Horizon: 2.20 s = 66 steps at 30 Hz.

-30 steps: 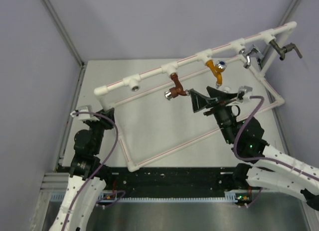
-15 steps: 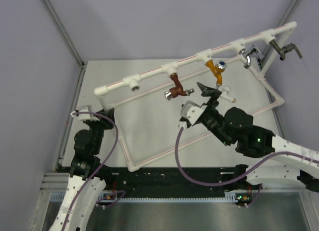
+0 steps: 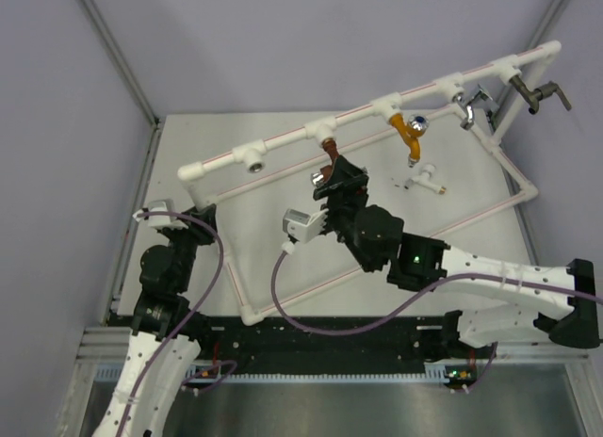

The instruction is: Install the water faucets

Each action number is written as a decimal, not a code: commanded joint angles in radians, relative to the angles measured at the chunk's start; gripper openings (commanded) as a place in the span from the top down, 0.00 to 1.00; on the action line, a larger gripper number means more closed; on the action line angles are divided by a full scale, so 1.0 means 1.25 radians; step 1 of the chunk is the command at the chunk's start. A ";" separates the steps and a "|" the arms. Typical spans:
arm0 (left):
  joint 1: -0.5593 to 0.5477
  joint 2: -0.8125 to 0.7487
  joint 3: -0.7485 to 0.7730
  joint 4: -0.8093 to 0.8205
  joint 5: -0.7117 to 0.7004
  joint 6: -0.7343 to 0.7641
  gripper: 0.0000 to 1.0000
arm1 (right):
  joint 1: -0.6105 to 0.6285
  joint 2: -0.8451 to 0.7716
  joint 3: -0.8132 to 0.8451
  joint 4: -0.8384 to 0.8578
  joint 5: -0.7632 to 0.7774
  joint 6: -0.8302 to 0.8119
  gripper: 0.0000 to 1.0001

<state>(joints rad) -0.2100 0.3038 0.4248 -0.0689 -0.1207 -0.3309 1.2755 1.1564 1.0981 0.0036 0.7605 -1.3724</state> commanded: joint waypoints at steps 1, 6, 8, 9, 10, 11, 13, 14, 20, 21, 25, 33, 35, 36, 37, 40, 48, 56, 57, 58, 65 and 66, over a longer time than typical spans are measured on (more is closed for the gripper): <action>0.002 0.011 0.005 -0.041 0.001 -0.087 1.00 | -0.041 0.053 -0.037 0.209 0.044 -0.079 0.39; 0.002 0.005 0.006 -0.043 -0.003 -0.087 1.00 | -0.051 0.068 0.004 0.218 -0.014 0.172 0.87; 0.002 0.006 0.006 -0.042 -0.003 -0.087 1.00 | -0.061 0.054 0.021 0.198 -0.080 0.335 1.00; 0.002 0.006 0.006 -0.042 -0.003 -0.086 1.00 | -0.068 0.041 0.028 0.201 -0.115 0.473 1.00; 0.002 0.005 0.005 -0.042 -0.003 -0.087 1.00 | -0.083 0.027 0.031 0.212 -0.176 0.575 1.00; 0.002 0.005 0.004 -0.041 -0.003 -0.089 1.00 | -0.102 0.009 0.025 0.226 -0.232 0.699 1.00; 0.002 0.004 0.004 -0.041 -0.004 -0.089 1.00 | -0.149 -0.030 -0.024 0.350 -0.292 0.929 1.00; 0.002 0.004 0.004 -0.042 -0.005 -0.087 1.00 | -0.166 -0.049 -0.061 0.419 -0.298 1.045 1.00; 0.002 0.002 0.005 -0.042 -0.004 -0.089 1.00 | -0.218 -0.103 -0.246 0.767 -0.036 1.611 1.00; 0.002 0.001 0.005 -0.042 -0.004 -0.089 1.00 | -0.219 -0.104 -0.260 0.788 0.001 1.679 1.00; 0.002 0.000 0.005 -0.044 -0.006 -0.089 1.00 | -0.223 -0.094 -0.273 0.811 0.059 1.827 0.92; 0.002 0.001 0.007 -0.047 -0.008 -0.087 1.00 | -0.221 -0.142 -0.291 0.838 -0.084 1.601 0.34; 0.002 0.001 0.006 -0.047 -0.008 -0.089 1.00 | -0.221 -0.172 -0.302 0.804 -0.114 1.544 0.01; 0.002 0.001 0.006 -0.046 -0.009 -0.087 1.00 | -0.221 -0.187 -0.302 0.768 -0.128 1.507 0.01; 0.002 0.002 0.006 -0.044 -0.009 -0.087 1.00 | -0.223 -0.212 -0.299 0.733 -0.143 1.473 0.01; 0.002 0.004 0.006 -0.044 -0.008 -0.087 1.00 | -0.223 -0.272 -0.292 0.610 -0.165 1.333 0.01; 0.002 0.007 0.006 -0.041 -0.005 -0.087 1.00 | -0.221 -0.328 -0.156 0.149 -0.386 0.653 0.01; 0.002 0.007 0.006 -0.042 -0.004 -0.086 1.00 | -0.187 -0.280 -0.087 -0.037 -0.399 0.123 0.01; 0.002 0.006 0.006 -0.042 -0.004 -0.086 1.00 | -0.171 -0.271 -0.083 -0.032 -0.367 0.059 0.01; 0.002 0.007 0.005 -0.042 -0.005 -0.086 1.00 | -0.152 -0.261 -0.086 -0.019 -0.337 0.004 0.01; 0.002 0.009 0.006 -0.038 -0.003 -0.087 1.00 | -0.093 -0.186 -0.081 0.078 -0.221 -0.278 0.02; 0.002 0.007 0.006 -0.039 -0.003 -0.085 1.00 | -0.093 -0.175 -0.076 0.071 -0.217 -0.289 0.02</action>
<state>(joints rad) -0.2062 0.3027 0.4248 -0.0692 -0.1272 -0.3325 1.1442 0.9096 0.9482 0.0368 0.4068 -1.5005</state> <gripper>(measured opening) 0.412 0.985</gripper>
